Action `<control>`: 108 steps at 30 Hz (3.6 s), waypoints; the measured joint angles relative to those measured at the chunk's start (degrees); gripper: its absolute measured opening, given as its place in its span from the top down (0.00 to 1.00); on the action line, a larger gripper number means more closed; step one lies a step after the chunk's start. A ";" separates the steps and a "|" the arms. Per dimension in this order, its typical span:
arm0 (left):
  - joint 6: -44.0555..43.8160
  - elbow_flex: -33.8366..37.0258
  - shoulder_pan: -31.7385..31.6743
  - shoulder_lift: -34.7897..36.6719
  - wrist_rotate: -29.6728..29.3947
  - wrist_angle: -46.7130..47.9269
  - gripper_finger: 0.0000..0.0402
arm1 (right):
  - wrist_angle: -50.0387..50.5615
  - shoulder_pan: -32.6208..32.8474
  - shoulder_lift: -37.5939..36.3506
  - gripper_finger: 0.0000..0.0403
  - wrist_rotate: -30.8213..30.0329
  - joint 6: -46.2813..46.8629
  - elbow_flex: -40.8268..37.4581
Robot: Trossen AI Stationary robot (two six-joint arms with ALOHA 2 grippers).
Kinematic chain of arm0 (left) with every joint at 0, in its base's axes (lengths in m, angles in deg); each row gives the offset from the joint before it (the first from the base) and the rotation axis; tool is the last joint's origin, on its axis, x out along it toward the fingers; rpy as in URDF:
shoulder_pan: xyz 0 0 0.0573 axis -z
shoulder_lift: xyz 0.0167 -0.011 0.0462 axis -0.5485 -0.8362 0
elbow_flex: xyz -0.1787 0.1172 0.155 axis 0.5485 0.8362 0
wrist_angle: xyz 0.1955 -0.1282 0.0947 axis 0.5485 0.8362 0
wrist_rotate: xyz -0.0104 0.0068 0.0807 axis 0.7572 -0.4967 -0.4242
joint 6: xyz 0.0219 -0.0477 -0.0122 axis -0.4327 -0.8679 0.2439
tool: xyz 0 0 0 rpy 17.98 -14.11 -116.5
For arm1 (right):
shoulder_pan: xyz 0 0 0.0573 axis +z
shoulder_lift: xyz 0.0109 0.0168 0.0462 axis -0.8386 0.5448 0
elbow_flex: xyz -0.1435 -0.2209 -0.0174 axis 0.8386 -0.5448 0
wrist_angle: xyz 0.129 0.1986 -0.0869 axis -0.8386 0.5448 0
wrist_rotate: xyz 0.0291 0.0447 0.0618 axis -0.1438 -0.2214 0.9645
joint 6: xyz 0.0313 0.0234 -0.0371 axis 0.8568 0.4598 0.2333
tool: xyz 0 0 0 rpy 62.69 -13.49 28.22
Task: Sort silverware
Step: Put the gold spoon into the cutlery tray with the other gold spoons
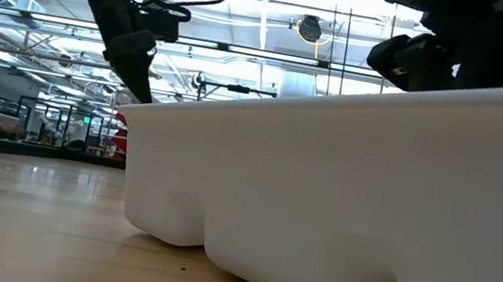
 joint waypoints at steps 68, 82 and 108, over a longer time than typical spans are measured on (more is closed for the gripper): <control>-9.07 0.00 31.05 0.85 28.39 -6.59 0.94 | 1.72 0.15 -0.04 0.55 -4.33 13.11 0.00; -18.13 0.00 50.45 -2.58 22.72 -5.62 0.93 | 2.29 0.17 -0.04 0.55 -9.09 12.19 0.00; 1.64 -0.02 49.11 -17.58 32.79 -9.93 0.56 | 1.41 0.18 -0.04 0.55 -8.50 15.10 0.00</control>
